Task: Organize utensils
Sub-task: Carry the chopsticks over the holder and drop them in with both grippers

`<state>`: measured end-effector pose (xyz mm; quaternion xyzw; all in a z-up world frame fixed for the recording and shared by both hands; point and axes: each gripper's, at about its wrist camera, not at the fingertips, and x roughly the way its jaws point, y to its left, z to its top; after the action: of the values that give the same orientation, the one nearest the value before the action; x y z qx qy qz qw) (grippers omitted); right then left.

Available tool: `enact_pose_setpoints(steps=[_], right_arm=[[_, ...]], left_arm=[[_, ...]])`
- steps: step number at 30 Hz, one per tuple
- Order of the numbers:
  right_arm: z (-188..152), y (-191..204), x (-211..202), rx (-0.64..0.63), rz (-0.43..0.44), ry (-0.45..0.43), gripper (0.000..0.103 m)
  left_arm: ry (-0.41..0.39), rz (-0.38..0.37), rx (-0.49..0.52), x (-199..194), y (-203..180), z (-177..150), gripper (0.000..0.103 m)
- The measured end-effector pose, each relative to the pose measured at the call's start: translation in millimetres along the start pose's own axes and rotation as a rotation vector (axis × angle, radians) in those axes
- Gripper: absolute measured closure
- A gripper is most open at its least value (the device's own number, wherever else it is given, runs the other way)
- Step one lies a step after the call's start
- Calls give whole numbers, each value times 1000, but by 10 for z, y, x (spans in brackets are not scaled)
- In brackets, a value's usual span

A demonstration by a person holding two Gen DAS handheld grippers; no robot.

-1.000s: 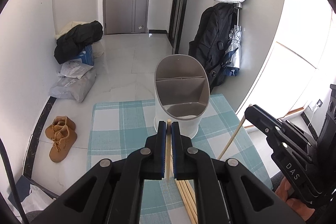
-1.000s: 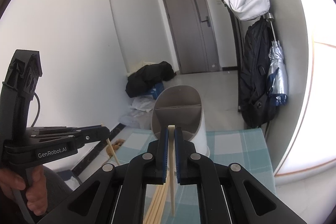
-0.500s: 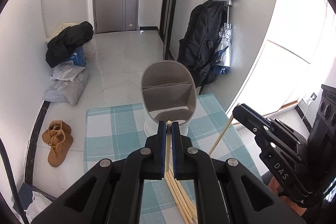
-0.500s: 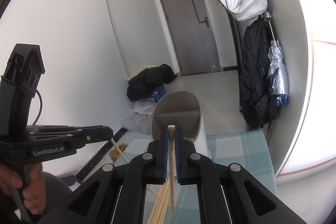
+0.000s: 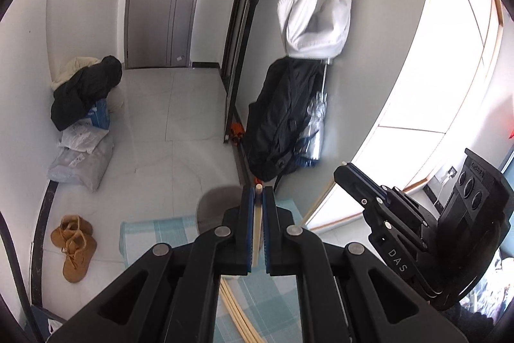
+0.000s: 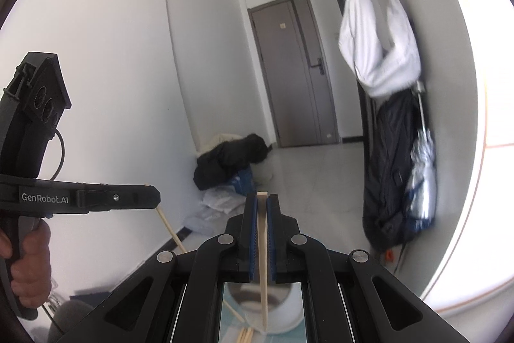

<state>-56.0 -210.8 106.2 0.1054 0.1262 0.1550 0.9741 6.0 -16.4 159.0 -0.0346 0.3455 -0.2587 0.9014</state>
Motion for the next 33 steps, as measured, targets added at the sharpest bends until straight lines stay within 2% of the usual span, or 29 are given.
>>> enact_pose_setpoints(steps=[5,11,15,21,28,29,31,33], right_arm=[[350,25,263,-44,15,-43,98],[468,-10,697,-74,20,-49,98],[421,-73,961,-89,19,-24,98],[240,-124,1226,-137,56,49,98],[-34,-103,1459,-178,108,168,98],[-64,-114,1474,-172,109,177,97],[-113,-153,1507,-146,136,203,95],[-131,-192,1492,-113,150,213,95]], left_arm=[[-26,16,-8,31,107,268,102],[-33,47,3,268,306,461,102],[-21,57,-20,517,509,480,102],[58,28,-94,863,756,382,102],[131,12,-87,1142,788,301,102],[142,7,-86,1173,785,301,100],[172,13,-85,1222,795,297,89],[144,13,-111,1176,848,283,64]])
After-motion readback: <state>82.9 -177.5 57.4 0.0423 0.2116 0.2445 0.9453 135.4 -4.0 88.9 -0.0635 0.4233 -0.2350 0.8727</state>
